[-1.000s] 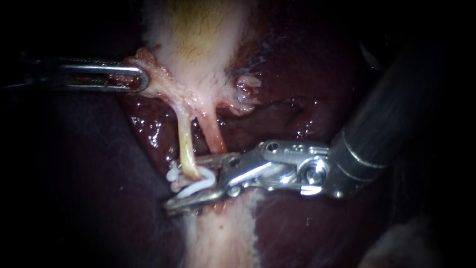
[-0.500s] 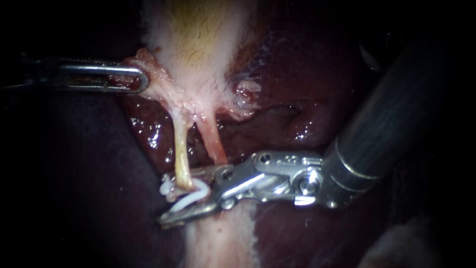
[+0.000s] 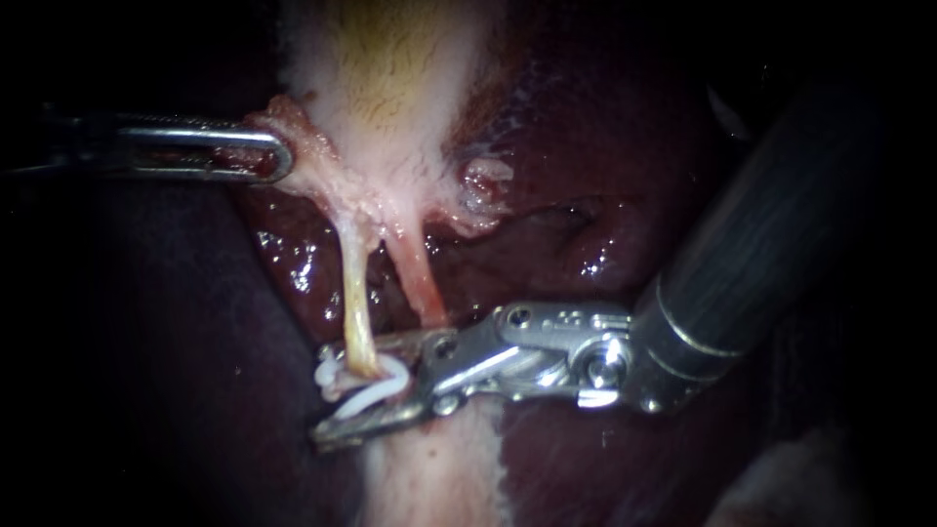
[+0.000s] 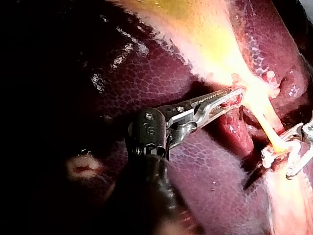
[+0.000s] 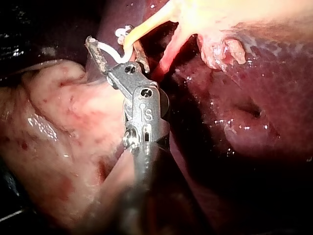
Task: Clipping second clip left tube
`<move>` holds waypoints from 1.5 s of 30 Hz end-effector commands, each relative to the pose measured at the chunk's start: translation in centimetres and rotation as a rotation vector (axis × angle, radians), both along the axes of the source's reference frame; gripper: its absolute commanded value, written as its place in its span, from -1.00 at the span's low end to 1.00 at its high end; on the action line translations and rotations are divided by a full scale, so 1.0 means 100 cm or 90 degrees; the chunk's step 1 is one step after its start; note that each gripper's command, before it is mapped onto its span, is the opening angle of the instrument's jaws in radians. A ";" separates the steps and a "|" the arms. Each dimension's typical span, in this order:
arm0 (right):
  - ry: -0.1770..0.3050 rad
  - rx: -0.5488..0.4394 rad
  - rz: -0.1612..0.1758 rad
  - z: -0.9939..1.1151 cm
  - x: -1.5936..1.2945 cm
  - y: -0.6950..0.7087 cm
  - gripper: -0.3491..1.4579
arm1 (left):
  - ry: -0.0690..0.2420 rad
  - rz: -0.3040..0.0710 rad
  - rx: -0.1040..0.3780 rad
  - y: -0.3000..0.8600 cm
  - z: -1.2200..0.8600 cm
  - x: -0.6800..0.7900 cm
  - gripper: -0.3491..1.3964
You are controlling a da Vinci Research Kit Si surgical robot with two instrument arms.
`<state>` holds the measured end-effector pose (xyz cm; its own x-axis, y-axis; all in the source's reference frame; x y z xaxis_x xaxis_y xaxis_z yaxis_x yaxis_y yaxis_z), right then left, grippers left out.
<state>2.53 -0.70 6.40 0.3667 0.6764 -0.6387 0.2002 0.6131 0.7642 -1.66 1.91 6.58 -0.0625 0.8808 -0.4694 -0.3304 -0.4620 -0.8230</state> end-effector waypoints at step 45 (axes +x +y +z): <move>-0.020 -0.043 -0.033 0.0016 -0.0020 0.0000 -1.00 | -0.001 0.003 -0.002 0.0002 -0.0002 0.0001 -1.00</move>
